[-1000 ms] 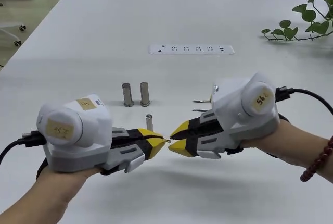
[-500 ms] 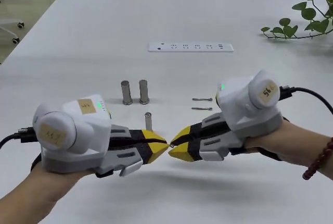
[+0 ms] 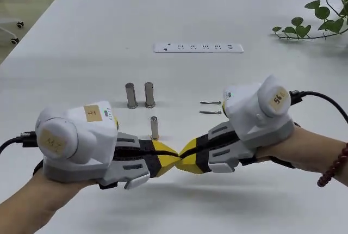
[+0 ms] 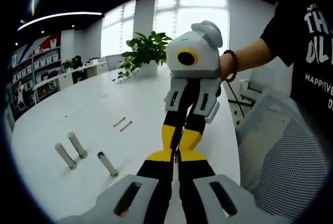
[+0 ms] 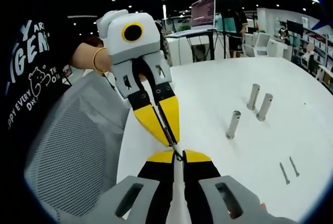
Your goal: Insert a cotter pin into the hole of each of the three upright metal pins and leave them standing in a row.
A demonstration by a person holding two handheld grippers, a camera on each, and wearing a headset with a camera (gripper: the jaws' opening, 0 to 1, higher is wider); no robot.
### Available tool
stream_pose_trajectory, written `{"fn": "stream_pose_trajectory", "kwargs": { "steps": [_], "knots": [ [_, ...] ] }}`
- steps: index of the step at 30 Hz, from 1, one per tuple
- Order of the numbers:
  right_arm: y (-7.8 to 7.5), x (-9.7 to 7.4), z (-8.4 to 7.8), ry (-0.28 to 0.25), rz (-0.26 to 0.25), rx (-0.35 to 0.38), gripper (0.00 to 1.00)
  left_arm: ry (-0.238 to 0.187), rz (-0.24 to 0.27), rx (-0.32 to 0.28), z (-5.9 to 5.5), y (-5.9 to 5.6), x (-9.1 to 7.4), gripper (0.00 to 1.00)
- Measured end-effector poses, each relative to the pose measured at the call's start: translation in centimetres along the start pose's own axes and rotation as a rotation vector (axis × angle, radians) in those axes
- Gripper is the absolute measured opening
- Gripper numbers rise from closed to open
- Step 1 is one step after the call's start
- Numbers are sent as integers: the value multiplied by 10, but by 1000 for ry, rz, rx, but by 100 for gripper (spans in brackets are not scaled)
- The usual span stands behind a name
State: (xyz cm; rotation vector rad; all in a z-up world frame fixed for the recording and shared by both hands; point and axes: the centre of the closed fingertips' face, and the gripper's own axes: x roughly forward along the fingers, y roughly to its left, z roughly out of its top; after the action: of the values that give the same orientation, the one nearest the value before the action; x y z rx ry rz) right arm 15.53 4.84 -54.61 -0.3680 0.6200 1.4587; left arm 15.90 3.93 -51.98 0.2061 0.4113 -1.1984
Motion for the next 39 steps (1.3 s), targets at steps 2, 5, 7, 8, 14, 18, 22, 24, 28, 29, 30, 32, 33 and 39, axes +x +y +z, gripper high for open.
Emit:
{"fn": "stream_pose_trajectory", "kwargs": {
  "steps": [2, 5, 7, 8, 14, 18, 22, 24, 28, 29, 30, 32, 33, 39],
  "knots": [
    [1, 0, 0, 7, 0, -11, 0, 2, -3, -6, -1, 0, 0, 0],
    [2, 0, -1, 20, -1, -37, 0, 5, -4, -12, -2, 0, 0, 0],
    [2, 1, -2, 33, -3, -62, 0, 6, -3, -20, -3, -1, 0, 0],
    [2, 1, -2, 38, -7, -67, 0, 7, -1, -22, -3, 0, 0, 0],
    [0, 3, -4, 76, -23, -121, 0, 11, 16, -34, -5, 1, 2, 0],
    [-1, 3, -6, 102, -34, -150, 0, 23, 25, -32, -8, 2, 3, 0],
    [-3, 4, -9, 126, -42, -155, 0, 40, 38, -45, -12, 4, 4, 0],
    [-6, 4, -10, 139, -52, -162, 0, 55, 54, -36, -15, 6, 5, 0],
    [-13, 2, -14, 178, -82, -173, 0, 63, 83, -46, -20, 10, 4, 0],
    [-15, 2, -14, 182, -86, -179, 0, 60, 88, -47, -20, 10, 4, 0],
    [-15, 2, -14, 183, -86, -178, 0, 56, 97, -53, -21, 11, 4, 0],
    [-17, 1, -15, 193, -92, -178, 0, 57, 119, -55, -24, 14, 3, 2],
    [-19, 1, -16, 202, -97, -180, 0, 62, 132, -56, -26, 16, 2, 2],
    [-29, 1, -21, 251, -122, -175, 0, 50, 219, -84, -32, 29, -1, 5]
  ]
}}
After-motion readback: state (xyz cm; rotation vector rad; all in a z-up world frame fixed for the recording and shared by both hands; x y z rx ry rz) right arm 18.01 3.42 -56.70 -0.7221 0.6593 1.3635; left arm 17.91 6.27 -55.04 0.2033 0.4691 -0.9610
